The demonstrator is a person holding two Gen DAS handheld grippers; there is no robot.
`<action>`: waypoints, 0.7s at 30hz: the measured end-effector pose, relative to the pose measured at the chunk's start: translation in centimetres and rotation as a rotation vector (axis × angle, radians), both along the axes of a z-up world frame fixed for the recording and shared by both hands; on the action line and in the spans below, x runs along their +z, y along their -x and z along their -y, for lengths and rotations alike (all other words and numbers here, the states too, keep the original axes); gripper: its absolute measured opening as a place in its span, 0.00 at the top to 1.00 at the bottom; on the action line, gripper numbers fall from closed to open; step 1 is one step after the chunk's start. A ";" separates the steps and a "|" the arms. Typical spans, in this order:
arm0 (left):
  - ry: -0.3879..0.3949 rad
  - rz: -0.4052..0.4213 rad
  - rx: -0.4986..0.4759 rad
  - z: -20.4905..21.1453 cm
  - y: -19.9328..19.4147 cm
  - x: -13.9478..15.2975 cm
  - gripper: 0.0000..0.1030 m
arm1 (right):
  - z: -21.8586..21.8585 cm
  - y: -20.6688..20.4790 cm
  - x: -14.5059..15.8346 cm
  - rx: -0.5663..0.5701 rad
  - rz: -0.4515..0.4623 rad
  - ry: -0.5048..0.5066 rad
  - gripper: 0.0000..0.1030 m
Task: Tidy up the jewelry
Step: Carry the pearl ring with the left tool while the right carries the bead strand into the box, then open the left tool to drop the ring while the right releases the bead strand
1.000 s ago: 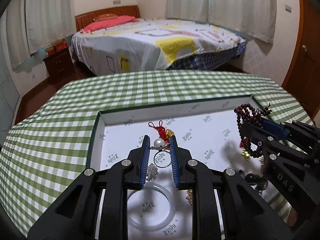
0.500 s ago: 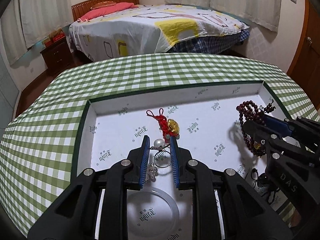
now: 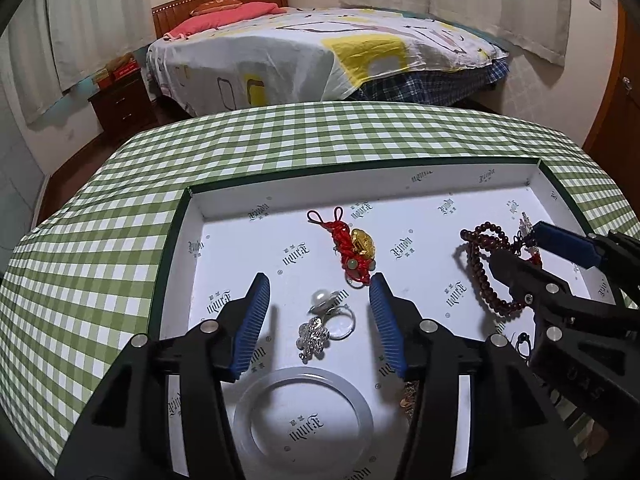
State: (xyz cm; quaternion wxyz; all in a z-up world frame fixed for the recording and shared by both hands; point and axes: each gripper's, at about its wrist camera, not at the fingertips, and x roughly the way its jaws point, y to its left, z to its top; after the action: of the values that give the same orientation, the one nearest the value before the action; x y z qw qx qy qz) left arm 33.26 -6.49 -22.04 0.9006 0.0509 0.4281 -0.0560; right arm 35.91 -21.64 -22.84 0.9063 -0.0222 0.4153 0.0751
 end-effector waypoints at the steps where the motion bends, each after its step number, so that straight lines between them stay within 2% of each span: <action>1: 0.002 0.001 0.000 -0.1 0.1 0.0 0.49 | 0.0 0.1 0.0 0.000 0.003 -0.002 0.50; 12: 0.017 0.045 0.001 -0.5 1.8 1.6 0.37 | 0.2 1.7 1.1 -0.018 0.038 -0.027 0.36; 16: 0.028 0.072 0.004 -0.9 3.8 2.7 0.28 | 0.8 3.6 2.0 -0.042 0.065 -0.054 0.28; 21: 0.027 0.123 0.021 -1.5 7.3 4.4 0.18 | 1.8 6.7 3.1 -0.082 0.084 -0.090 0.26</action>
State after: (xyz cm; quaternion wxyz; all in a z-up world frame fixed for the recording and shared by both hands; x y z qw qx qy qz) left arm 26.00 -5.03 -17.66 0.9264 0.0378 0.3714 -0.0492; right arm 29.19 -23.42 -19.78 0.9254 0.0322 0.3735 0.0555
